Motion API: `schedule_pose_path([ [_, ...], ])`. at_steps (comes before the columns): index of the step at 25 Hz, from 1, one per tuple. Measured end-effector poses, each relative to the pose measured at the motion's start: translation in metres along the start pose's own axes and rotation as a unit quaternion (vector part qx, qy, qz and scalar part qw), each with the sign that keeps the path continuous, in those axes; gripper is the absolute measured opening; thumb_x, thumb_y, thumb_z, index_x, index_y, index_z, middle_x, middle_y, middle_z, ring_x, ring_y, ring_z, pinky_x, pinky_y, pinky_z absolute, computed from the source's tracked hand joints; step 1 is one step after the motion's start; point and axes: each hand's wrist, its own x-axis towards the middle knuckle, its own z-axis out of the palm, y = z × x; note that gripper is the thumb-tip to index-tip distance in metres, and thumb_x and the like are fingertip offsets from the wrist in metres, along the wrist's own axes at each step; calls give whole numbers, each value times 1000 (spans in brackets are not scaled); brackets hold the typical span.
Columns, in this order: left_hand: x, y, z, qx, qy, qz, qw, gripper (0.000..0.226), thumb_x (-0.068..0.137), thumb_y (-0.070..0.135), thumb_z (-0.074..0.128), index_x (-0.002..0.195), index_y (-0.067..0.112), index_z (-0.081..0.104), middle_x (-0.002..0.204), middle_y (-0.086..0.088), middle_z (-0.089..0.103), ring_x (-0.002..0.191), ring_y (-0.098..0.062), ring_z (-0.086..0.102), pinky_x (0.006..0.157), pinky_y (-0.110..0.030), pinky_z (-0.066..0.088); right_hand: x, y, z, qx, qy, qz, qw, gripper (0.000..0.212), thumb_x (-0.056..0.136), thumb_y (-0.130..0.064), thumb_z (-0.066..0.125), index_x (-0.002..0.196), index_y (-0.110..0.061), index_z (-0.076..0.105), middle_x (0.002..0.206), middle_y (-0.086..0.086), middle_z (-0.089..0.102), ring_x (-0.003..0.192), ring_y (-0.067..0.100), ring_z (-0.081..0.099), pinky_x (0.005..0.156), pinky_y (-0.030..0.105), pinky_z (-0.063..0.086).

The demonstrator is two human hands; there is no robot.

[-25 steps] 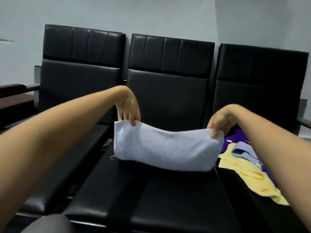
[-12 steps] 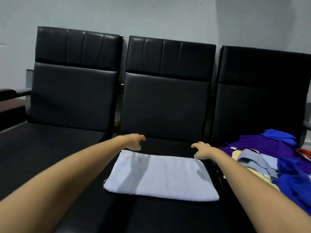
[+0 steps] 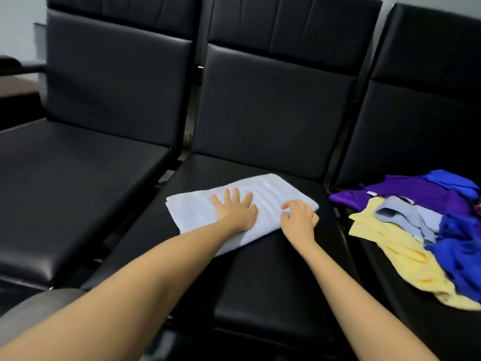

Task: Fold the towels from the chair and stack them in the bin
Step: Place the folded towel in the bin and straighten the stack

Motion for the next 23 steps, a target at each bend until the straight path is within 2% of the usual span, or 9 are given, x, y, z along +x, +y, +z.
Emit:
schedule_pose_path([
  [4,-35,29,1,-49,-66,-128,988,63,98,49,16,152,25,-7,156,-14,-18,141,-42,-19,107,-66,-12,-14,5,11,22,-11,27,999,20,90,-12,46,107,-13,57,119,6,51,115,25,43,98,35,28],
  [6,-46,29,-10,-75,-109,-109,985,67,96,49,27,152,20,4,158,-17,-6,143,-44,-5,113,-59,3,-18,9,12,89,3,58,994,16,91,-14,48,105,-9,54,116,11,51,109,29,49,93,36,36],
  [9,-43,-1,-39,-117,-20,-29,993,43,94,30,41,131,9,46,138,-14,46,125,-35,45,95,-36,38,-14,10,6,159,-27,115,980,11,91,-20,48,97,-10,47,103,10,55,93,27,54,75,35,42],
  [11,-36,-27,-50,-145,71,-53,985,36,91,22,45,122,5,49,128,-18,50,117,-37,50,91,-37,42,-8,6,-2,132,-91,161,974,17,87,-26,49,88,-10,46,90,8,54,80,25,51,57,31,36],
  [13,-31,-48,-47,-168,72,-64,981,22,88,18,49,103,3,54,105,-19,58,95,-33,58,77,-33,44,-8,3,-5,109,-144,179,967,22,84,-29,53,74,-10,46,78,6,52,70,23,49,50,28,31],
  [14,-29,-53,-45,-197,44,-62,977,13,87,16,50,84,3,54,82,-16,58,72,-28,58,62,-28,42,-8,2,-6,121,-156,182,963,23,82,-27,56,70,-11,44,71,4,49,65,21,47,50,27,31],
  [16,-26,-57,-43,-280,-3,-66,958,27,84,12,55,61,6,44,52,-7,42,43,-18,38,43,-21,27,-7,3,-6,171,-171,187,952,28,79,-19,60,63,-13,38,63,3,41,57,17,39,50,26,28],
  [20,-17,-61,-40,-384,-37,-99,917,36,80,7,67,55,10,40,48,-3,31,37,-13,24,38,-15,18,-2,1,-14,207,-186,216,936,37,81,-9,58,55,-15,33,57,3,35,49,15,29,46,23,25],
  [23,-8,-68,-45,-497,-94,-155,849,30,83,0,64,59,9,48,56,-1,37,35,-8,31,31,-15,22,1,1,-21,301,-203,271,892,31,88,-8,55,59,-12,43,45,0,46,37,9,29,38,18,25],
])
